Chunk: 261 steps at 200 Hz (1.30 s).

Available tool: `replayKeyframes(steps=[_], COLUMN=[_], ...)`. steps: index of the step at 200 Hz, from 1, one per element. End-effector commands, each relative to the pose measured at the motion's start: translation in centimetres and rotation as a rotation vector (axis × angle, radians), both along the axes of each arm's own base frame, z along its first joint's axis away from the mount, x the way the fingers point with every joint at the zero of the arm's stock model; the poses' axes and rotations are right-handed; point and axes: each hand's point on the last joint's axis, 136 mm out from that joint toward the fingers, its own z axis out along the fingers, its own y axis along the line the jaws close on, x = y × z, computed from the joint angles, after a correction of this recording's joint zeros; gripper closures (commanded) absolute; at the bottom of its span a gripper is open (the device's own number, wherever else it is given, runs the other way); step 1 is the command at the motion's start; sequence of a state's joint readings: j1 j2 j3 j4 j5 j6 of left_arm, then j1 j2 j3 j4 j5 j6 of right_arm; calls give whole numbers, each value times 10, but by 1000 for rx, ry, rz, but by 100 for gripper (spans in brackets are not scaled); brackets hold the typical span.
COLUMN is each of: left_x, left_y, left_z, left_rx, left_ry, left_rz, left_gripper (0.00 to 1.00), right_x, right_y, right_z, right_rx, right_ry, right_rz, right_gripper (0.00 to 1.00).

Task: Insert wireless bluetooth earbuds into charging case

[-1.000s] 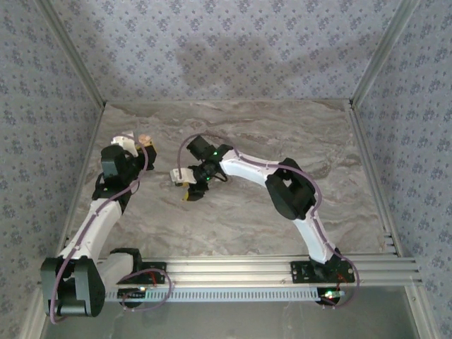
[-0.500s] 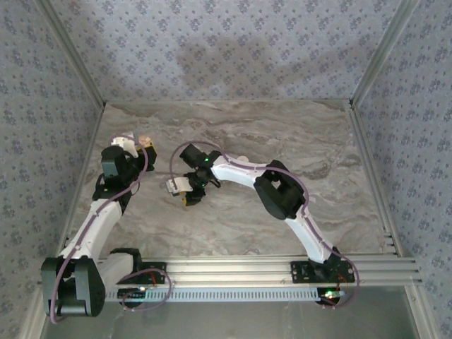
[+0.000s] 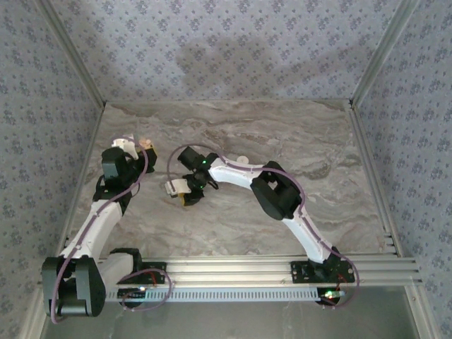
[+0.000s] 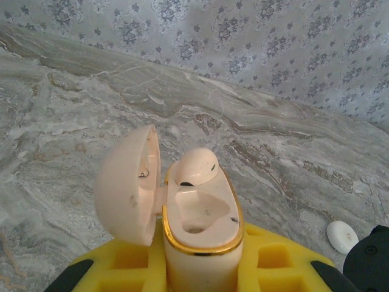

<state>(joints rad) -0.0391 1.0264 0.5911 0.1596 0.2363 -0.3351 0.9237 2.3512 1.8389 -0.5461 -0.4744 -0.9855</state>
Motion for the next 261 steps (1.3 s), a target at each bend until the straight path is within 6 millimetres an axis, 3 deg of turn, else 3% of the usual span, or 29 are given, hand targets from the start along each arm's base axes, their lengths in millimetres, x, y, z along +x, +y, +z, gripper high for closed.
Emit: replayKeyframes(steps=[1, 38, 80, 107, 180, 196, 232, 261], left_x=[-1, -1, -1, 0, 3, 4, 6, 7], left_y=[0, -2, -4, -7, -16, -19, -24, -24], left_z=[15, 17, 17, 19, 19, 19, 19, 19], left_rx=[-14, -13, -15, -20, -33, -35, -35, -36], left_ry=[-53, -58, -57, -65, -67, -67, -64, -64], left_rz=[-7, -17, -33, -46, -79, -85, -98, -98], left_gripper=[83, 83, 83, 83, 83, 83, 83, 83], right_x=[-5, -5, -3, -10, -35, -40, -47, -45], right_y=[0, -17, -46, -80, -195, -202, -204, -196], right_z=[-13, -13, -9, -13, -23, -18, -3, 33], right_rx=[-40, -76, -111, -163, -347, -338, -335, -274], right_ry=[17, 24, 52, 62, 92, 112, 171, 240], right_rz=[-5, -60, -272, -414, -870, -924, -996, -1099], right_gripper=[68, 75, 78, 78, 76, 74, 56, 51])
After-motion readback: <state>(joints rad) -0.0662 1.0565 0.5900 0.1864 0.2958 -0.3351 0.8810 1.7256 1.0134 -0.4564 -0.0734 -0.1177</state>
